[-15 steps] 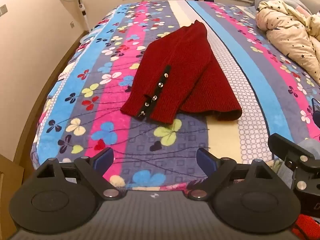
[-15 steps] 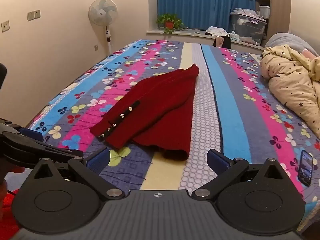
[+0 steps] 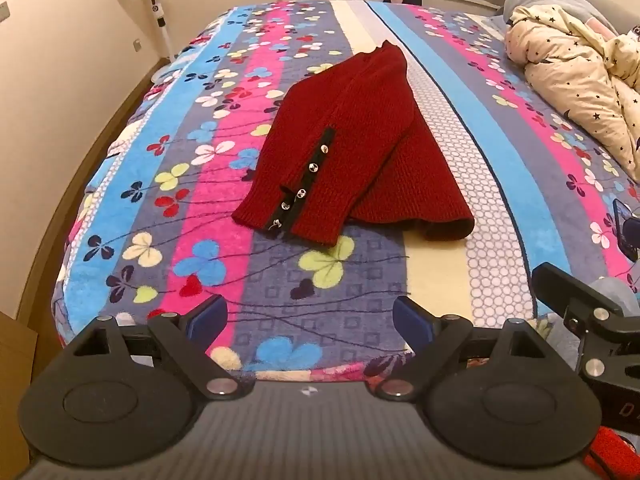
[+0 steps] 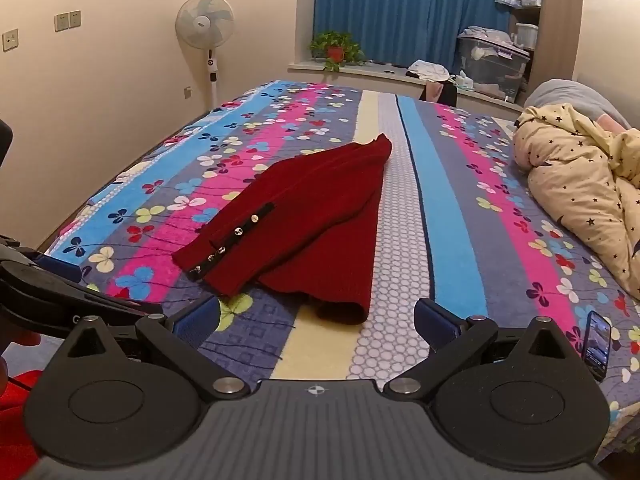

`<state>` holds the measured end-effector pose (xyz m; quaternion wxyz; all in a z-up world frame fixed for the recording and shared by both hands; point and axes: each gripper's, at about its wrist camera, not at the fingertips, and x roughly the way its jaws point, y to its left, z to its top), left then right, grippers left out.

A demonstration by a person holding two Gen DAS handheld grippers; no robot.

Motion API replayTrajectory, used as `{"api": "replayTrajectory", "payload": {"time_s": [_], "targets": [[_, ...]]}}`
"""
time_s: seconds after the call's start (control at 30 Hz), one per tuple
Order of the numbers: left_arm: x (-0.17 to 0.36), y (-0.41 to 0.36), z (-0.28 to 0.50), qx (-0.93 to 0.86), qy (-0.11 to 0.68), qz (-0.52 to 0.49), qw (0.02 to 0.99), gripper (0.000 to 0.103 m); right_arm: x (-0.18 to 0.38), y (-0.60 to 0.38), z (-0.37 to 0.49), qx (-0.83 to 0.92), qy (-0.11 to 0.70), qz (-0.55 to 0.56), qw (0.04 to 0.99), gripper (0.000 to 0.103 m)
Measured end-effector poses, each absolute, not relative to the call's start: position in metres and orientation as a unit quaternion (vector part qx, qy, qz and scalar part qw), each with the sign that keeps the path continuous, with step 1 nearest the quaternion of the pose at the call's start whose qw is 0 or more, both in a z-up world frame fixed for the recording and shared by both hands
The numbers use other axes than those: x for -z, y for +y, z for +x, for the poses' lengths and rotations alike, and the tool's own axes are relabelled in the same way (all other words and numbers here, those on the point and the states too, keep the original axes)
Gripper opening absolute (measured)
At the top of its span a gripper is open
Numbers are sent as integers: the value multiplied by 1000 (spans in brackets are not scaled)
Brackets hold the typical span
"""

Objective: Fold small clothes

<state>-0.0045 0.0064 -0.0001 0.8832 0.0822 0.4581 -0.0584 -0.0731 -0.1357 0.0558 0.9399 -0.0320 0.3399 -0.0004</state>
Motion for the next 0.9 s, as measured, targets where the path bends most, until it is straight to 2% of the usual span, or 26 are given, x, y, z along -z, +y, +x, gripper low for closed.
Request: {"api": "replayTrajectory", "payload": {"time_s": [0.9], "targets": [[1, 9, -4, 59, 458, 81, 883, 93, -54, -130, -72, -1, 342, -35, 939, 102]]}}
